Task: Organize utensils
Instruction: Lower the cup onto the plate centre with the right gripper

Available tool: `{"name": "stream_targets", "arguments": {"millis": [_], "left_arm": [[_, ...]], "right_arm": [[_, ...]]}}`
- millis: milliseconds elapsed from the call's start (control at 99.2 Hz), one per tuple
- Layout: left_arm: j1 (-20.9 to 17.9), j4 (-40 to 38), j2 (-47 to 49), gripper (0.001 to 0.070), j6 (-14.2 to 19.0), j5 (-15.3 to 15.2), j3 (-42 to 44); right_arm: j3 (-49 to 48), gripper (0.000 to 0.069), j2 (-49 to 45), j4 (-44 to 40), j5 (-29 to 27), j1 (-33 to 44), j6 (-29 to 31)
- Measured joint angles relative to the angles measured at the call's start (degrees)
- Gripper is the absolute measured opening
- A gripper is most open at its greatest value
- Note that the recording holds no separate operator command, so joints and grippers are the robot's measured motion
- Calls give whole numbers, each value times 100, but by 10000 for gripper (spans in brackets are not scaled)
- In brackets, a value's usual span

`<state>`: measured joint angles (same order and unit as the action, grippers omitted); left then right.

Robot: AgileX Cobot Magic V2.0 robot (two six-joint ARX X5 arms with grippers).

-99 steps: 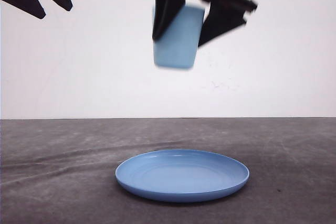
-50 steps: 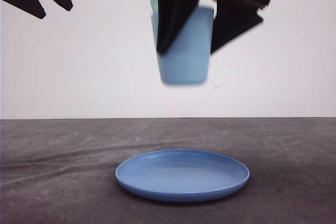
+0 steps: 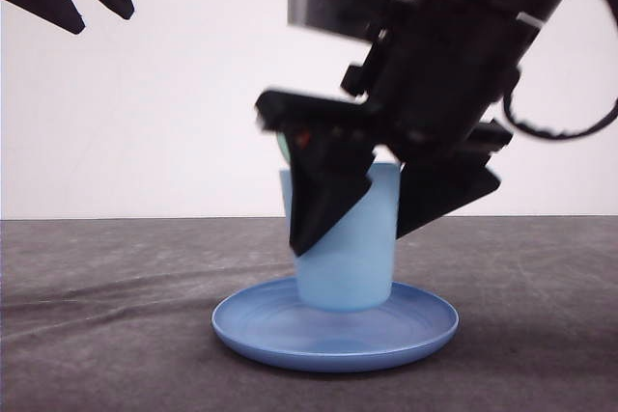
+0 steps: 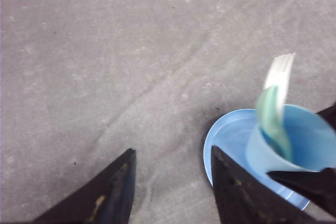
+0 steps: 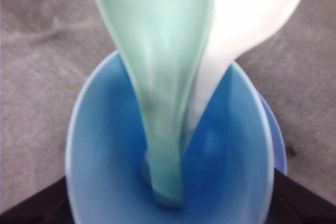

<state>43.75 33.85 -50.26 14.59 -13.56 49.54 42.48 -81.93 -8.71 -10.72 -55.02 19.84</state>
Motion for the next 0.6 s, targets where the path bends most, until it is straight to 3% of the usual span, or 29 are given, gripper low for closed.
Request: {"name": "stream_targets", "arguments": {"millis": [454,605], "left_arm": [[0,4,-85,266,0,0,0],[0,4,-85,266,0,0,0]], "right_arm": [[0,413,-334,289,4,-4,149],[0,544,-337,208,24,-4,168]]}}
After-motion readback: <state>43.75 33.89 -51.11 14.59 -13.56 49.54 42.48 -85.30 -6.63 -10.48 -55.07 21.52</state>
